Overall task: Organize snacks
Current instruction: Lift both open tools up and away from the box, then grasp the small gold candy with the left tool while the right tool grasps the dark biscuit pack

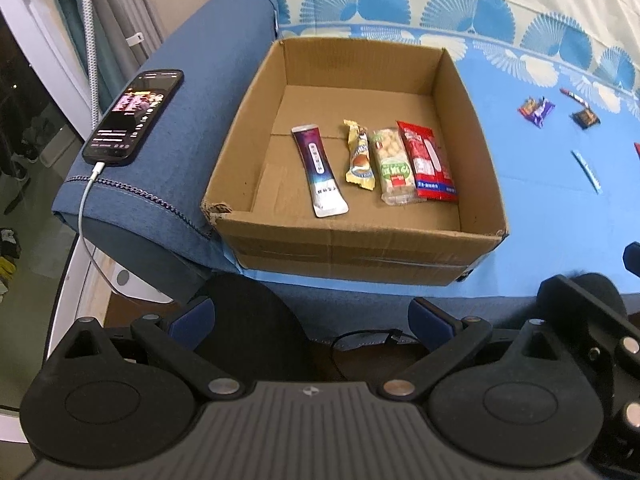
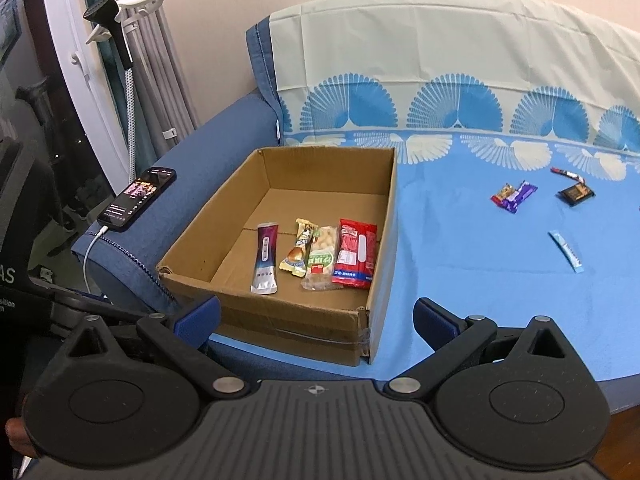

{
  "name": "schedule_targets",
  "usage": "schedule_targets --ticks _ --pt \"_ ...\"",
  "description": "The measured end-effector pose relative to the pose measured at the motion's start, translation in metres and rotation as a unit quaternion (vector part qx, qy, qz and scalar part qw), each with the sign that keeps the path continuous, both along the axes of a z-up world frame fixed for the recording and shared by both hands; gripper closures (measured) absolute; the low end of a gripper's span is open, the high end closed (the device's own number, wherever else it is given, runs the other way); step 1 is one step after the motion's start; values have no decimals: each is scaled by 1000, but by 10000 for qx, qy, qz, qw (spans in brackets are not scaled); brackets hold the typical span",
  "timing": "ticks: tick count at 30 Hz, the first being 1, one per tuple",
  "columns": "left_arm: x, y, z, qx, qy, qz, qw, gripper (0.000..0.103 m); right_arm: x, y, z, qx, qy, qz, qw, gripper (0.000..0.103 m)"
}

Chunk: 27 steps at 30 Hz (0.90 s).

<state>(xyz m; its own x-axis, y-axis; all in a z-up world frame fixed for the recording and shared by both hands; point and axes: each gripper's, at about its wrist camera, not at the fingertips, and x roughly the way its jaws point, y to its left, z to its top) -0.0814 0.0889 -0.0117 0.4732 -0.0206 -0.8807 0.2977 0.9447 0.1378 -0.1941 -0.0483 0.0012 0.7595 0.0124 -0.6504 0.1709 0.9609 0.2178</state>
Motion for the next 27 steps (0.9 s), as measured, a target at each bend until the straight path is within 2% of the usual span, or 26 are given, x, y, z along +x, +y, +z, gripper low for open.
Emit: schedule_targets --ticks 15,21,27 --pt "21 -32 -12 373 225 -119 9990 0 15 -33 -22 412 147 -217 9988 1" --pt "41 -72 -6 429 113 -377 9983 0 16 -82 -26 491 107 -758 9959 1" --pt "71 -141 -1 346 13 -706 9969 0 6 -163 -39 411 143 -1680 9848 1"
